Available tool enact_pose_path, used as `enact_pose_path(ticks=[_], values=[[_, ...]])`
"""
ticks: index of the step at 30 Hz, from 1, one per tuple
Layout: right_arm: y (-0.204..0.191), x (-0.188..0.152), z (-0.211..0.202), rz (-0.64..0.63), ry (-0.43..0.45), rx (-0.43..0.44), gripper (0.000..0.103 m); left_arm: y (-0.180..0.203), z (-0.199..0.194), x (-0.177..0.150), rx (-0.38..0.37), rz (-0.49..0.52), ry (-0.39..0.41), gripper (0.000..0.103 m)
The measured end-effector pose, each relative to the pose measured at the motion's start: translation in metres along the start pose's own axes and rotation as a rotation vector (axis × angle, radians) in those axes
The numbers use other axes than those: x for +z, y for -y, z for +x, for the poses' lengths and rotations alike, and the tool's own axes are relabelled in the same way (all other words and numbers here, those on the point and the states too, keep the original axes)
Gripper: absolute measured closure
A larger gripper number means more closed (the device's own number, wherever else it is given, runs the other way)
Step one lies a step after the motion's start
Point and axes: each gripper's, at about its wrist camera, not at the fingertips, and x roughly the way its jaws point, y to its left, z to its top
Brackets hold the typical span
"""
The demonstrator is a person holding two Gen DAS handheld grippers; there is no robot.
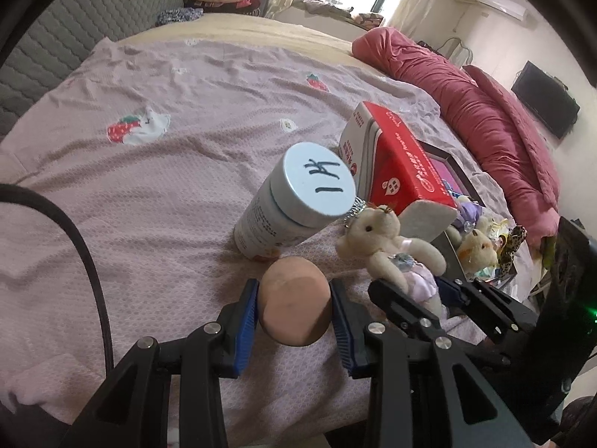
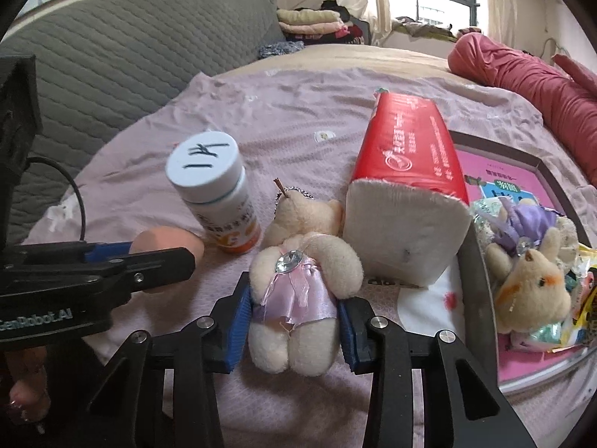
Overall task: Organize soft objects
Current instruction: 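Grasp the peach makeup sponge with the left tool while the right tool grasps the pink-dress bear, then carry the sponge with the left tool while the right tool carries the pink-dress bear to the tray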
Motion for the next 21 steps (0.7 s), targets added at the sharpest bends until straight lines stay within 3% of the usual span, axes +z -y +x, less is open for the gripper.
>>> enact_pose_path(ticks=[8, 15, 21], values=[[-0.003, 0.0, -0.031, -0.001, 0.059, -0.005, 0.061, 0.005, -0.02, -0.004, 0.017, 0.019, 0.029, 0.066], [-0.002, 0.003, -0.08, 0.018, 0.201, -0.029, 0.061, 0.018, -0.046, -0.001, 0.012, 0.035, 0.089, 0.066], [0.022, 0.006, -0.111, 0.078, 0.288, -0.092, 0.061, 0.054, -0.052, 0.001, -0.012, 0.097, 0.095, 0.066]])
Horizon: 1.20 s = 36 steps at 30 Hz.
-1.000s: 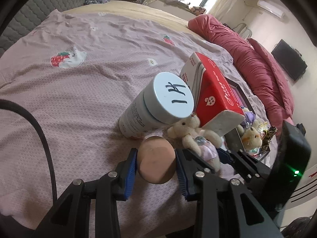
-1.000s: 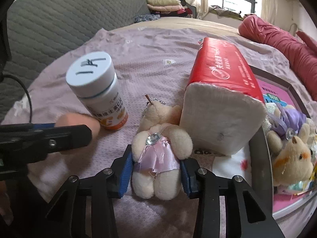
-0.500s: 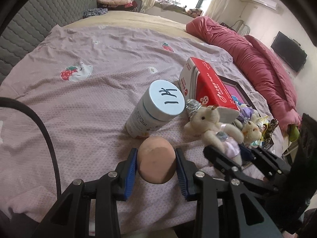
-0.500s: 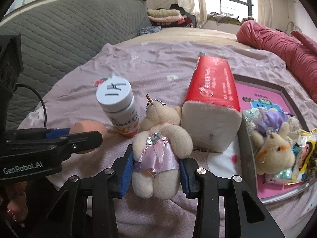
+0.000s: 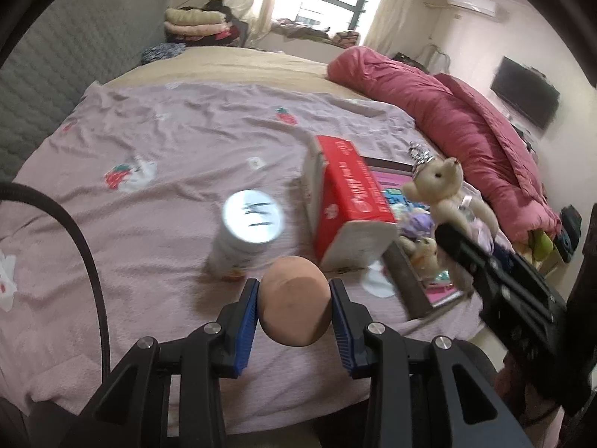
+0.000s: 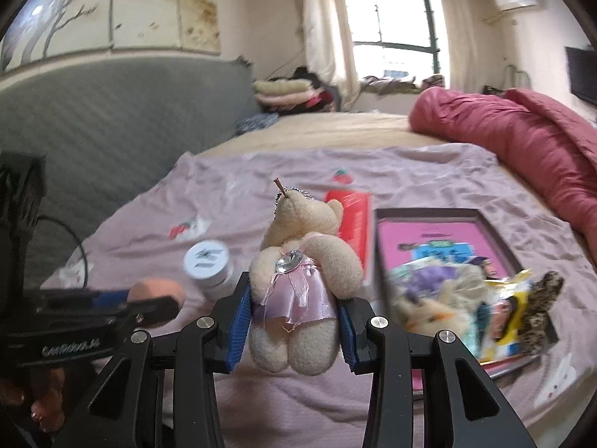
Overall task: Organize soft objects
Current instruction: 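Carry the sponge with the left tool while the right tool carries the pink-dress bear to the tray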
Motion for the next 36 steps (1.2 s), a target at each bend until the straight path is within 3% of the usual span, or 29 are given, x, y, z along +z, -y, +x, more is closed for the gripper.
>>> enact_pose_path(ticks=[14, 26, 36], values=[[0.12, 0.001, -0.029, 0.163, 0.089, -0.287, 0.061, 0.108, 0.049, 0.024, -0.112, 0.119, -0.051, 0.066], [0.165, -0.01, -0.028, 0.22, 0.089, -0.34, 0.061, 0.182, 0.114, 0.067, -0.17, 0.187, -0.111, 0.066], [0.183, -0.017, -0.013, 0.245, 0.037, -0.345, 0.061, 0.208, 0.169, 0.07, -0.189, 0.252, -0.223, 0.066]])
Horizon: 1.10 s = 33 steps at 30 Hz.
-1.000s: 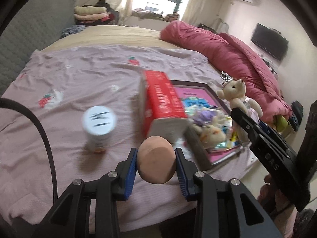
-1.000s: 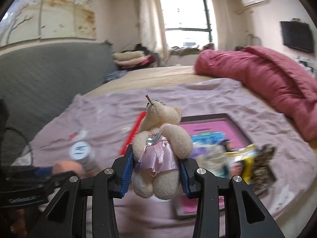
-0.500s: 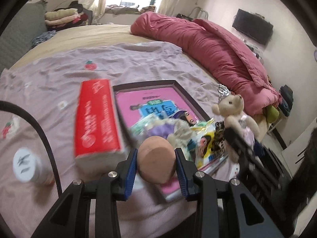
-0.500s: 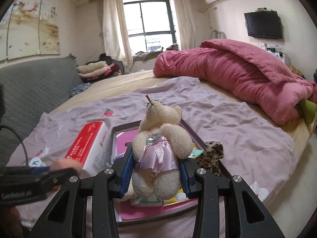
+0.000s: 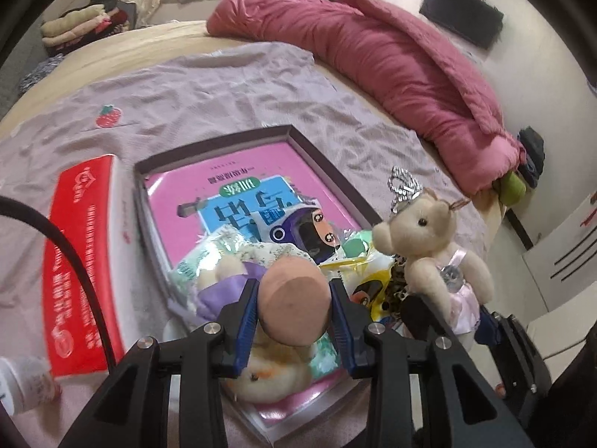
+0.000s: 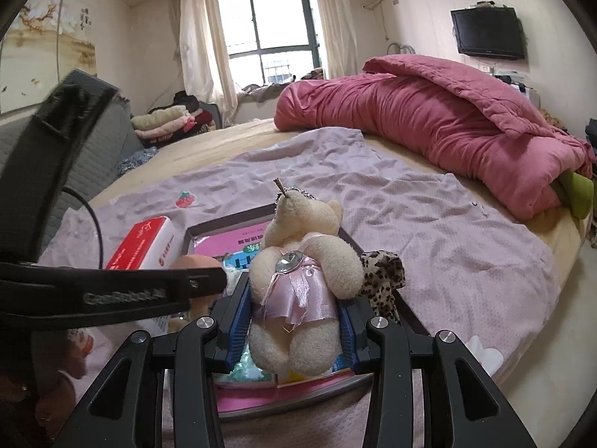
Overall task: Organize soft objects
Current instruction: 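Carry the sponge with the left tool while the right tool carries the pink-dress bear to the tray, then release the pink-dress bear with the right tool while the left tool releases the sponge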
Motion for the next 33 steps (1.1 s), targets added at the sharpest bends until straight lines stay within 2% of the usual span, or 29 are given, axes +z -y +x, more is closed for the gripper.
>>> enact_pose_path(ticks=[6, 11, 19, 29, 33], values=[[0.0, 0.0, 0.011, -0.008, -0.032, -0.003, 0.061, -0.004, 0.018, 0.005, -0.015, 0.015, -0.055, 0.065], [-0.001, 0.002, 0.026, -0.034, -0.064, -0.009, 0.061, -0.013, 0.027, 0.012, -0.053, -0.021, -0.095, 0.065], [-0.002, 0.001, 0.055, -0.051, -0.134, -0.007, 0.06, -0.015, 0.026, 0.009, -0.066, -0.027, -0.086, 0.064], [-0.002, 0.002, 0.069, -0.058, -0.152, 0.001, 0.051, -0.02, 0.026, 0.009, -0.079, -0.053, -0.085, 0.064], [-0.001, 0.002, 0.067, -0.056, -0.142, -0.005, 0.043, -0.021, 0.025, 0.009, -0.084, -0.061, -0.082, 0.064]])
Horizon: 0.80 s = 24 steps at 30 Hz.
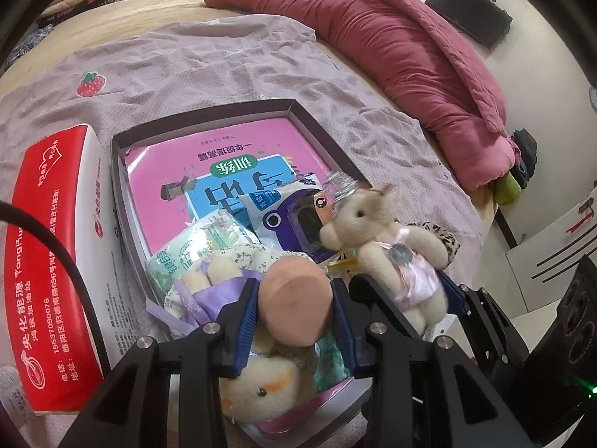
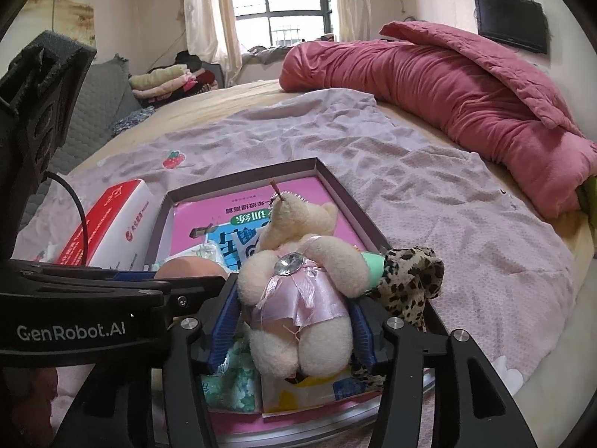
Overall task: Organize soft objects
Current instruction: 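Release the pink-dress bear with the right tool while the left tool releases the sponge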
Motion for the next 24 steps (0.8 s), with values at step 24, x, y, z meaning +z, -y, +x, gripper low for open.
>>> enact_pose_path(ticks=[24], values=[[0.044, -0.007, -0.047, 0.177, 0.14, -0.182, 0.027, 0.013, 0.002, -0.007, 0.059, 0.059, 0.02, 0.063]])
